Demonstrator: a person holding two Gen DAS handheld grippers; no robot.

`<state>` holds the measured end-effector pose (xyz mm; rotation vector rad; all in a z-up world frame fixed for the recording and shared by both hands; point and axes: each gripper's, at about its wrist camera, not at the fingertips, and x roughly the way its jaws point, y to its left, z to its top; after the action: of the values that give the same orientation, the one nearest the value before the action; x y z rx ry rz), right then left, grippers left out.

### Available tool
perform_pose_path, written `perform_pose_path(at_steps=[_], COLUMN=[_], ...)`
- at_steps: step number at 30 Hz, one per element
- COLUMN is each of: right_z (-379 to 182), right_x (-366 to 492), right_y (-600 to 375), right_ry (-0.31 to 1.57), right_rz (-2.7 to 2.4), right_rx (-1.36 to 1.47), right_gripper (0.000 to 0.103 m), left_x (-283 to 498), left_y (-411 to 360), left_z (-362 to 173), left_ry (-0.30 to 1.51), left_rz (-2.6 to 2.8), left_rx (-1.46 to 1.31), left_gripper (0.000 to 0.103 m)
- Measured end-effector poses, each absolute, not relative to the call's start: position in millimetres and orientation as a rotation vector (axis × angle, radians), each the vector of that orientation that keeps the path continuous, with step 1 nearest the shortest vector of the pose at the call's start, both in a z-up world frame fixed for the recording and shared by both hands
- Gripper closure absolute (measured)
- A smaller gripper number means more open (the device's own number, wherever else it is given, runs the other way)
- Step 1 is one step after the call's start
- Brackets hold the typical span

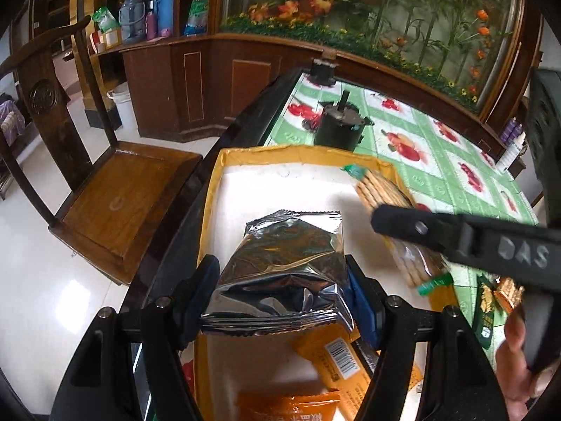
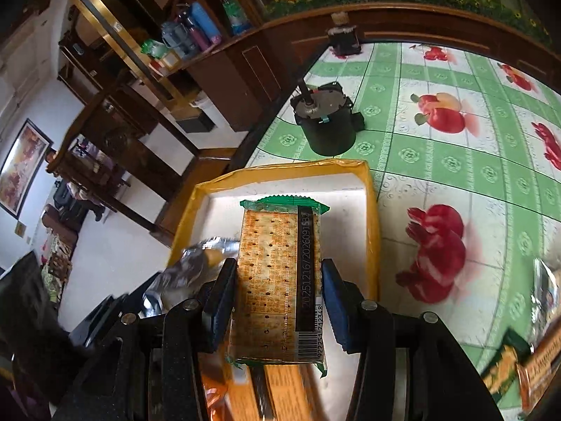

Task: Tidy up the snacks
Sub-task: 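Lower both packs into the white tray and open both grippers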

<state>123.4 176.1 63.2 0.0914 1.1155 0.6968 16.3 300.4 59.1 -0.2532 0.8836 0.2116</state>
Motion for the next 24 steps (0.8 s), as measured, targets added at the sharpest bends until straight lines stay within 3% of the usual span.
perform_pose_path(at_steps=[19, 24], right_z=[36, 42], right_x=[134, 130], right_y=[217, 210], right_ry=[1.156, 1.144], right_rz=[0.666, 0.683], right_rx=[-0.068, -0.057], right_gripper=[0.051, 0.045], left_x=[26, 19], left_y=[289, 291], left_z=[50, 54], left_ry=[0.927, 0.917], left_rz=[0.233, 0.223], left_rx=[-0.155, -0.178], left_gripper=[0.033, 0.028])
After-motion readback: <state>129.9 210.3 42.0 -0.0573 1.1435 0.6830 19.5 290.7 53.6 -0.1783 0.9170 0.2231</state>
